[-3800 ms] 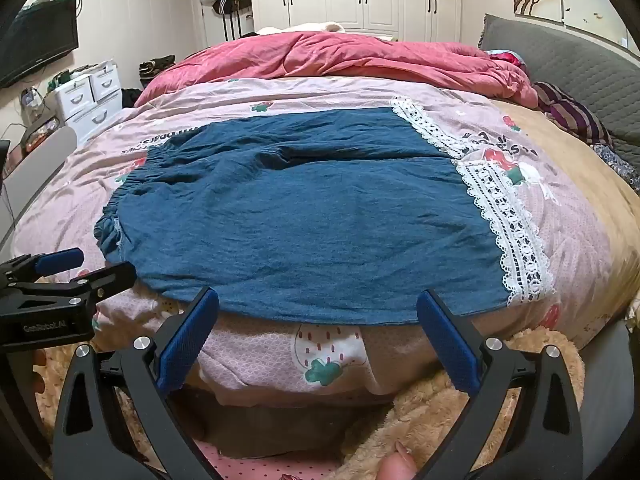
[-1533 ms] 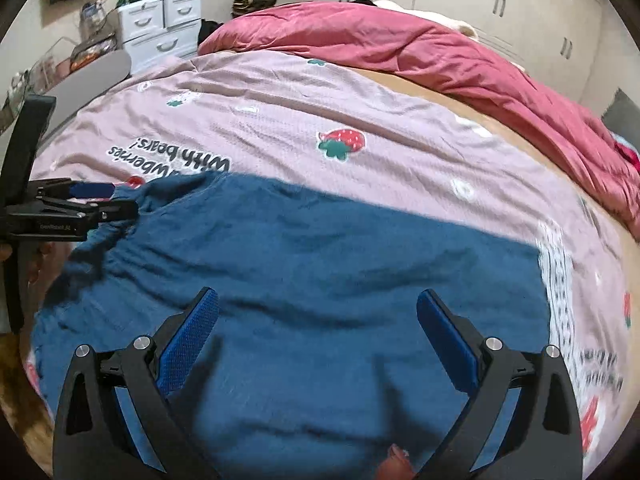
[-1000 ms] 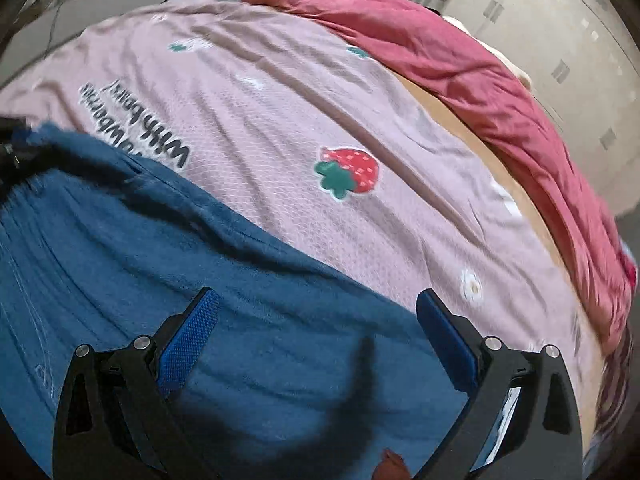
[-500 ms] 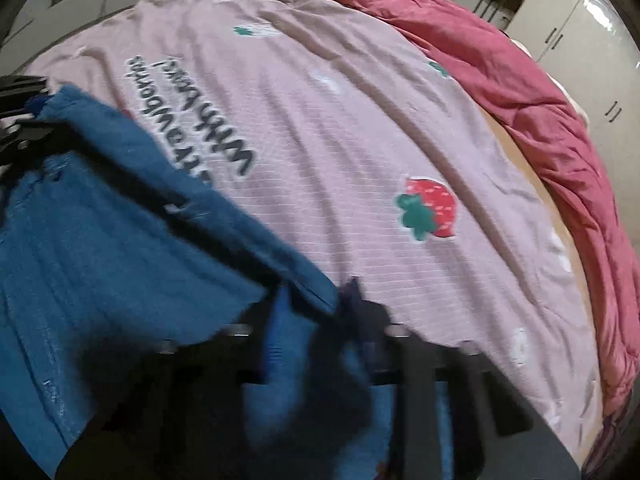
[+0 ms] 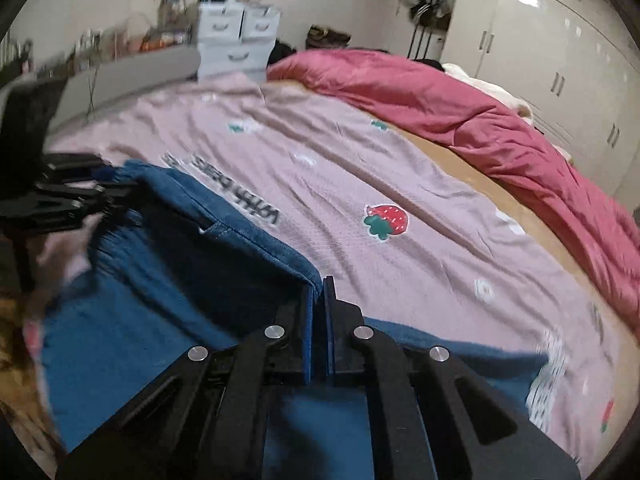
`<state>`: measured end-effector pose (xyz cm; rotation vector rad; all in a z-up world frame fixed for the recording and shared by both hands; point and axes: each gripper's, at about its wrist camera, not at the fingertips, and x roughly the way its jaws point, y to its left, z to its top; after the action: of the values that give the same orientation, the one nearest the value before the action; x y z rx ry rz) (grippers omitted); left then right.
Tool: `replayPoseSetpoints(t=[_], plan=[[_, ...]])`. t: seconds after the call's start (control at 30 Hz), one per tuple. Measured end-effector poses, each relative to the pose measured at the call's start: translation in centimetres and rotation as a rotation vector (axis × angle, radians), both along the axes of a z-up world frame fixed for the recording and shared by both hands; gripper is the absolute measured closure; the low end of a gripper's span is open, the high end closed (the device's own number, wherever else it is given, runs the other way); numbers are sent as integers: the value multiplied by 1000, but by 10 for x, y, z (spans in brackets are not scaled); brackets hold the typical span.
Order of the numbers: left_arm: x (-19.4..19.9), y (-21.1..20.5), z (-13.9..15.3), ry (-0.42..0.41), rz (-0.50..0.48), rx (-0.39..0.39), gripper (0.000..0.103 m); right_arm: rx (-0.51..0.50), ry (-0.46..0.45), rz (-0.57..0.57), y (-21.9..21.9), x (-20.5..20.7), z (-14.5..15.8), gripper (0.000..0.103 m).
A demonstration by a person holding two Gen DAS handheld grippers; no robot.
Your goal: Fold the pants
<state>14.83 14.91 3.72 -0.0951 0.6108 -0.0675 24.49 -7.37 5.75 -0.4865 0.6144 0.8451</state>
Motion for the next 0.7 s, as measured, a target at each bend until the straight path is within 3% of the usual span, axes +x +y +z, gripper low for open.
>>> replayPoseSetpoints(t=[0.2,0.43,0.57,0.7], plan=[[-31,-22,19,-73,-57,27,83,83,7,-54,-38,-55,16,99],[-81,-45,13,-103,-77,91,83,183,91,-61,-70,-121,9,99],[-109,-48,6,-92,-86,50,83,216,163,-57,-82,-158,-7,99],[-127,-43,-15,-21,-71,-15,82,235,214,-54,-85,-181,-22,99]])
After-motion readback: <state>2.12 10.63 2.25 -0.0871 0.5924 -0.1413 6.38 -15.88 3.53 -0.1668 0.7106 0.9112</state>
